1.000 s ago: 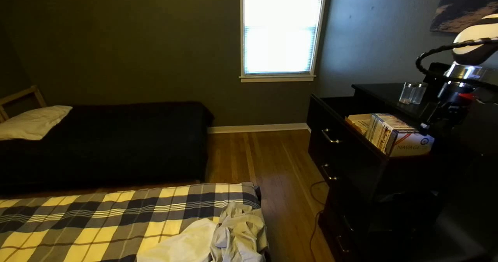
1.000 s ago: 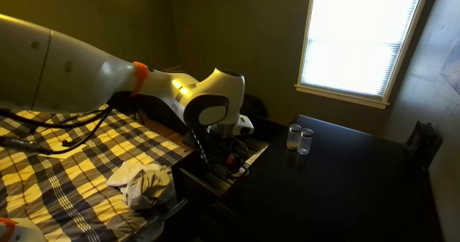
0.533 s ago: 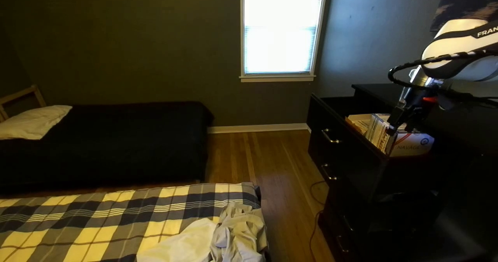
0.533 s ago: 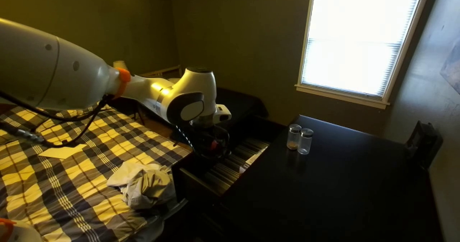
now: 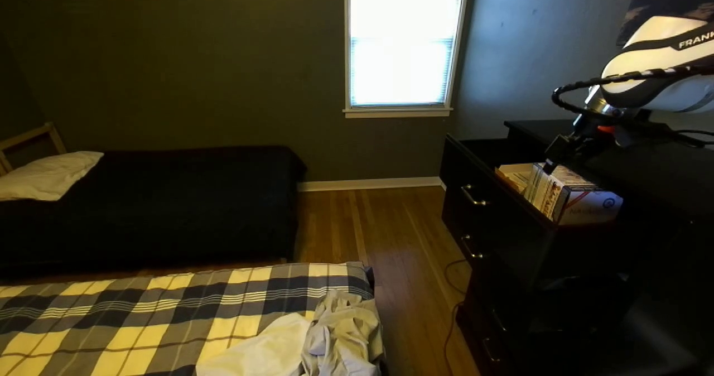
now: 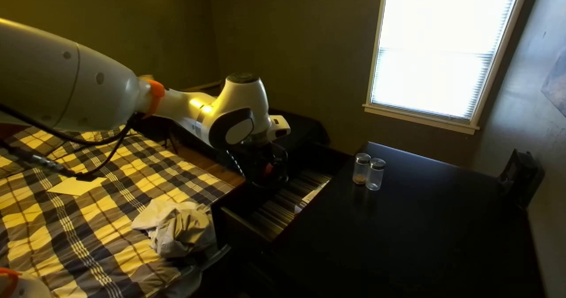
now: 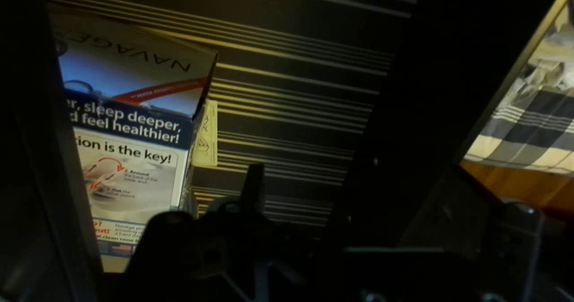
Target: Put the spice shaker to the left in the open upper first drawer
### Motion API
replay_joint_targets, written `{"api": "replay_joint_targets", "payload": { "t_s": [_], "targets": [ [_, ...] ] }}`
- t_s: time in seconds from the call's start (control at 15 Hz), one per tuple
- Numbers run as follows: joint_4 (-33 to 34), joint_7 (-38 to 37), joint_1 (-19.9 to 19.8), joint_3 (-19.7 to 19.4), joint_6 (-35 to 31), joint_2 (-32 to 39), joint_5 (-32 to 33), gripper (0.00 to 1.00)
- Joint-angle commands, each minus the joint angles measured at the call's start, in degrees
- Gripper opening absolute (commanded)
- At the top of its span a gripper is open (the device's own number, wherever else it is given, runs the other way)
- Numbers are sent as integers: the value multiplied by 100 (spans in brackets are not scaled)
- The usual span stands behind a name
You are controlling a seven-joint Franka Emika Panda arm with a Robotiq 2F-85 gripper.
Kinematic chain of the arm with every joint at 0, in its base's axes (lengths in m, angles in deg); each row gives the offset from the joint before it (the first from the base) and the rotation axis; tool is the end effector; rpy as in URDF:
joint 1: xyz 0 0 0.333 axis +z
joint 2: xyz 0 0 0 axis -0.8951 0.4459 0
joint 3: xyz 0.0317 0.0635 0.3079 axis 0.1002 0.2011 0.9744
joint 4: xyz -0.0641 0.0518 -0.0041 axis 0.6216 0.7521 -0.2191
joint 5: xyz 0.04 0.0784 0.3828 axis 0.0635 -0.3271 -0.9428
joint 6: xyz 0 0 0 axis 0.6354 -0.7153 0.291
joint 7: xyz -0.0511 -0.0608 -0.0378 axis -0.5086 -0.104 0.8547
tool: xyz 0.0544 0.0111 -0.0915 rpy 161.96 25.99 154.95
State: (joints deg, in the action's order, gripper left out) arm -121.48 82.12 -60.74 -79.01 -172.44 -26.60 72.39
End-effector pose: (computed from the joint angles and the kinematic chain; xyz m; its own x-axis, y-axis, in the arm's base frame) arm 0.4941 0.0093 0.4614 0.9331 0.2143 0.2887 0.2284 -0.9734 -0.0159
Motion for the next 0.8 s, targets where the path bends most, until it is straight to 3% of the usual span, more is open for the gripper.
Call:
{"api": "replay_joint_targets", "payload": {
  "t_s": [0.0,0.53,0.67,0.73],
  "targets": [
    [308,-540,-29,-19,-143,-9,-302,100],
    [883,-2878,-591,178,-915,-11,353,100],
    [946,-3089,-741,231,-1216,-10,797,100],
    [917,-2708,-578,105,-1052,-24,460,100]
  ]
}}
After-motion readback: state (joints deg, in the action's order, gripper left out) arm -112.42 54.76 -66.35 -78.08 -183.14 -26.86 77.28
